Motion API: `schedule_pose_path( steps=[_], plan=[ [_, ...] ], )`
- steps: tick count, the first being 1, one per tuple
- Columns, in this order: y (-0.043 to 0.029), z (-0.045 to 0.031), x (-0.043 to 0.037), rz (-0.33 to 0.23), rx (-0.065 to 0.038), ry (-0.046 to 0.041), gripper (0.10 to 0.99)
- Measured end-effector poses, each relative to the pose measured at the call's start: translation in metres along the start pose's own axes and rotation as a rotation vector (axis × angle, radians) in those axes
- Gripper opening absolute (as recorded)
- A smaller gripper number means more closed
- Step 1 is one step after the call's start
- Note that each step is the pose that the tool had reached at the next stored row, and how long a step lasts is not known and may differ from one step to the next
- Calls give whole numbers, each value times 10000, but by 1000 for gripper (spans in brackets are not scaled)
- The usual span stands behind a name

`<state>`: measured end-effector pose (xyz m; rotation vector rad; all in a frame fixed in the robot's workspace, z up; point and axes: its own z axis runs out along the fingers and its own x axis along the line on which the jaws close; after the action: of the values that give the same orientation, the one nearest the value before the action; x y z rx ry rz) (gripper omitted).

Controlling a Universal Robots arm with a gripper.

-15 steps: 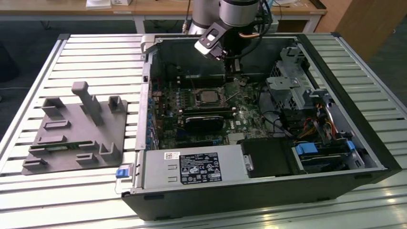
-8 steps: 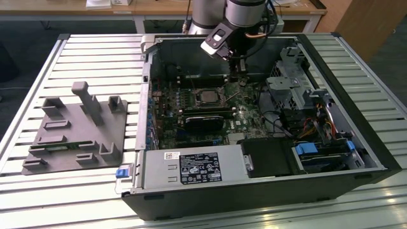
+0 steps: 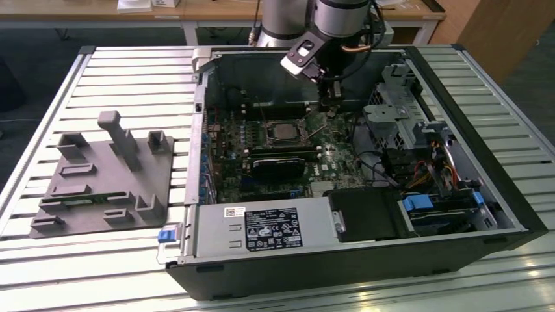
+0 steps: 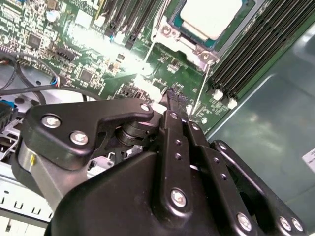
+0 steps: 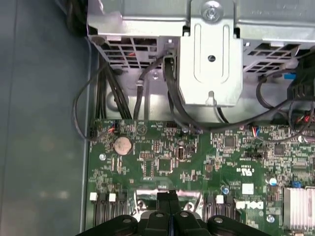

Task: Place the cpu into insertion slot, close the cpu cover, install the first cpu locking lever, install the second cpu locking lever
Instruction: 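Close the cpu cover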

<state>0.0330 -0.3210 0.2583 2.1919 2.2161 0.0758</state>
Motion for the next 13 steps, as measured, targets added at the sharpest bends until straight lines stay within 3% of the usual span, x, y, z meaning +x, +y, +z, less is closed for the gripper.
schedule_pose_path(
  steps=[13],
  plan=[
    [187, 23, -2, 1, 56, -3, 106]
  ],
)
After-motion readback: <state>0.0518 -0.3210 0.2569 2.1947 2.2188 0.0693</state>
